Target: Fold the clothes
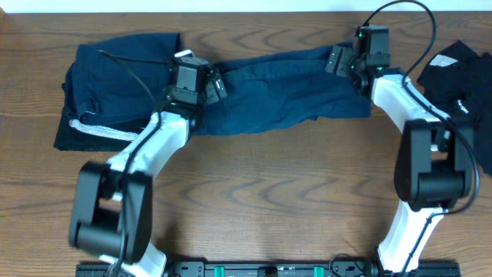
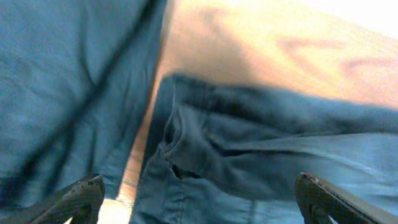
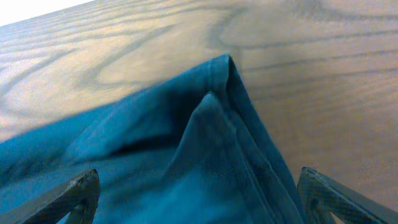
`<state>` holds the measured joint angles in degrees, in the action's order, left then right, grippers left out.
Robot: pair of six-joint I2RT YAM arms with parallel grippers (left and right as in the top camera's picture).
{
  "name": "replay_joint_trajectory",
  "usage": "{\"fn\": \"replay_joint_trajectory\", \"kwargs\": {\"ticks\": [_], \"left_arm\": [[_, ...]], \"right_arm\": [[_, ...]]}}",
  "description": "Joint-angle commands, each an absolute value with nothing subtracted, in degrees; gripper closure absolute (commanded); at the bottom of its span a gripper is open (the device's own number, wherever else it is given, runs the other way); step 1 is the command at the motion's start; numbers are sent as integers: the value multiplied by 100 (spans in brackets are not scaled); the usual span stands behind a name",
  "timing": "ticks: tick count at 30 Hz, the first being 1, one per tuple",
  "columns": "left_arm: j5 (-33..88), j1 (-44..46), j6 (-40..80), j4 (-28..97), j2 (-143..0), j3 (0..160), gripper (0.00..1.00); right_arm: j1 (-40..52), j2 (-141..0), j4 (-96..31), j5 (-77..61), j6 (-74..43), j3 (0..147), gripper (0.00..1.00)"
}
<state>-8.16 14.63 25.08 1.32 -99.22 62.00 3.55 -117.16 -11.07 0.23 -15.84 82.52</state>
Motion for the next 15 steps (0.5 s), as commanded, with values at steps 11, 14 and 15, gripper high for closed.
{"fn": "replay_joint_trajectory", "kwargs": {"ticks": [11, 14, 15], "left_arm": [[840, 1459, 2250, 1092, -9308, 6351, 94], [1369, 1463, 2250, 1009, -9572, 6351, 94], [1441, 1470, 2248, 969, -9653, 6351, 94]], "right_arm": [[429, -10366, -3065, -1747, -1323, 8538, 99], [563, -10648, -3092, -1765, -1321, 8538, 99], [620, -10731, -3081, -1780, -1319, 8538, 99]]}}
